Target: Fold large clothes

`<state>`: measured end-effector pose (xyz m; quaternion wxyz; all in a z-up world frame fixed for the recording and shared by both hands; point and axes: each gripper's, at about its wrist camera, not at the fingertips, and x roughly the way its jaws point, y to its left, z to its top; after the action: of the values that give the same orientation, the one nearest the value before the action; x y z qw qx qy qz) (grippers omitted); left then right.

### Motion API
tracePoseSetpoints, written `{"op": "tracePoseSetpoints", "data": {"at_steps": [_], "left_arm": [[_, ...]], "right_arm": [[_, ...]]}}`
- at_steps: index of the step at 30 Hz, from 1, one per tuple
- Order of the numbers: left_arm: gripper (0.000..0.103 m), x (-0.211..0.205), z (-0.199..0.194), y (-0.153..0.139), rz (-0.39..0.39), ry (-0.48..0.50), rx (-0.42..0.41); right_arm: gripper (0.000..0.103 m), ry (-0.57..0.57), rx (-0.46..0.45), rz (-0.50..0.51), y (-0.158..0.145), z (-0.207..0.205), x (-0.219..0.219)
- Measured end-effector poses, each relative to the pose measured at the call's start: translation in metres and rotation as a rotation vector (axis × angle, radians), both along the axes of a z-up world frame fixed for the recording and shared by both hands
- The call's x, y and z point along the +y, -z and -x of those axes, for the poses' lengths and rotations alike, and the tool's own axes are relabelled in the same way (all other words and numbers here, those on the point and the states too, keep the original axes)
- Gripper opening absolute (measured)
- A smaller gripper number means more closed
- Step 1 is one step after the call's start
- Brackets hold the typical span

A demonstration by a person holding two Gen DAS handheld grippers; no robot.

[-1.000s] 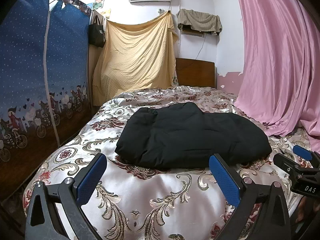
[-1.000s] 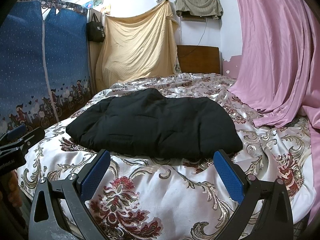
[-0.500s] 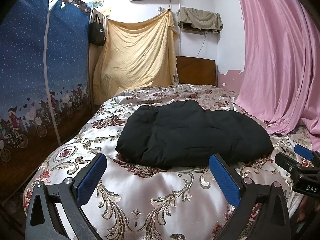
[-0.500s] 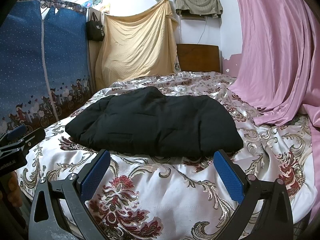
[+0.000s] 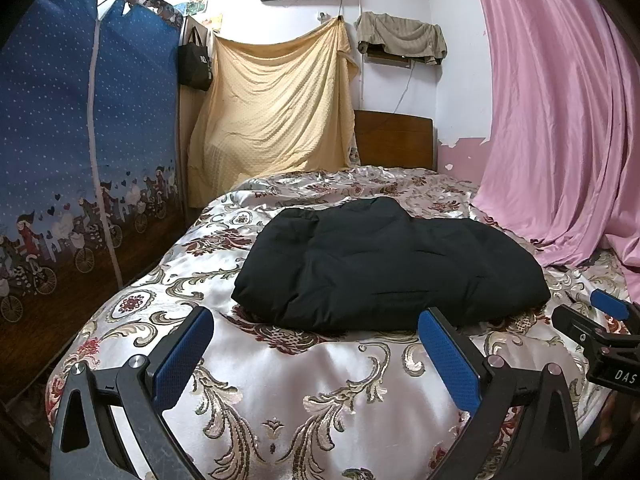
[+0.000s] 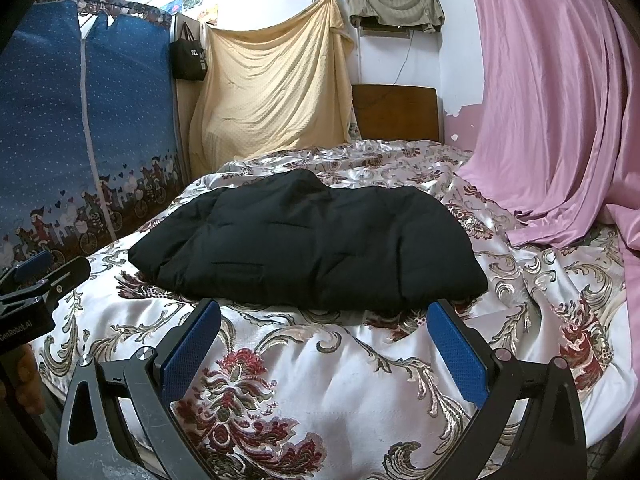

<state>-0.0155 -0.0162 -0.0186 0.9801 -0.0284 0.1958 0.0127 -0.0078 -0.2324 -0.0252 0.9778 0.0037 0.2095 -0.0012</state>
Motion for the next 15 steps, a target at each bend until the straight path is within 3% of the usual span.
{"op": "tracePoseSetpoints", "data": {"at_steps": [15], "left_arm": [[0.103,0.0023,-0.001,0.0032,0.001,0.003,0.008]], "right_arm": [[0.101,0.002,0.007,0.0,0.0045,-0.0016,0.0005]]}}
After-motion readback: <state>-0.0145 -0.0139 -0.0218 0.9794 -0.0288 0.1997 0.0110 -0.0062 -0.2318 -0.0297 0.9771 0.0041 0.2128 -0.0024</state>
